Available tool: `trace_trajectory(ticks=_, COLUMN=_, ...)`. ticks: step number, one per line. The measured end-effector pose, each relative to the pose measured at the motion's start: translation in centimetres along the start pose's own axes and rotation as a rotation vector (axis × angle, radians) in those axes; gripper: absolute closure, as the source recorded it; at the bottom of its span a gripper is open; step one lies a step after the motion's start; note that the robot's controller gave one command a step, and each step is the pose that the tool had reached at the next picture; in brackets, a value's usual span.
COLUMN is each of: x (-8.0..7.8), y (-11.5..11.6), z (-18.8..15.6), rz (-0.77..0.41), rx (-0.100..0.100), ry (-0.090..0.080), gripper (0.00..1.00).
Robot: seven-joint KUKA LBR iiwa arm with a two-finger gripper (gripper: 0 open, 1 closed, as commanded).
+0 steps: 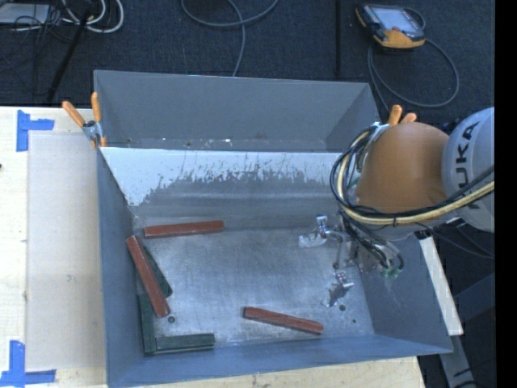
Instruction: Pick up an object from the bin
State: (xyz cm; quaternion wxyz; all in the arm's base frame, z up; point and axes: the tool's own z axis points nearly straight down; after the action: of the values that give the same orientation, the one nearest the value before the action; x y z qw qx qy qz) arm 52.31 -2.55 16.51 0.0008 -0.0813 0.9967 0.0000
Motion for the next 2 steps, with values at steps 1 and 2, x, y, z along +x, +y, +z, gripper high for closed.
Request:
trace_trajectory(ticks=1, x=0.5, y=0.3, z=0.7, rz=-0.018, rx=0.000, ry=0.000, gripper=0.00)
trace_trajectory(ticks=2, x=1.7, y=-0.4, z=4.2, rz=-0.091, rx=-0.003, ry=0.009, gripper=0.00)
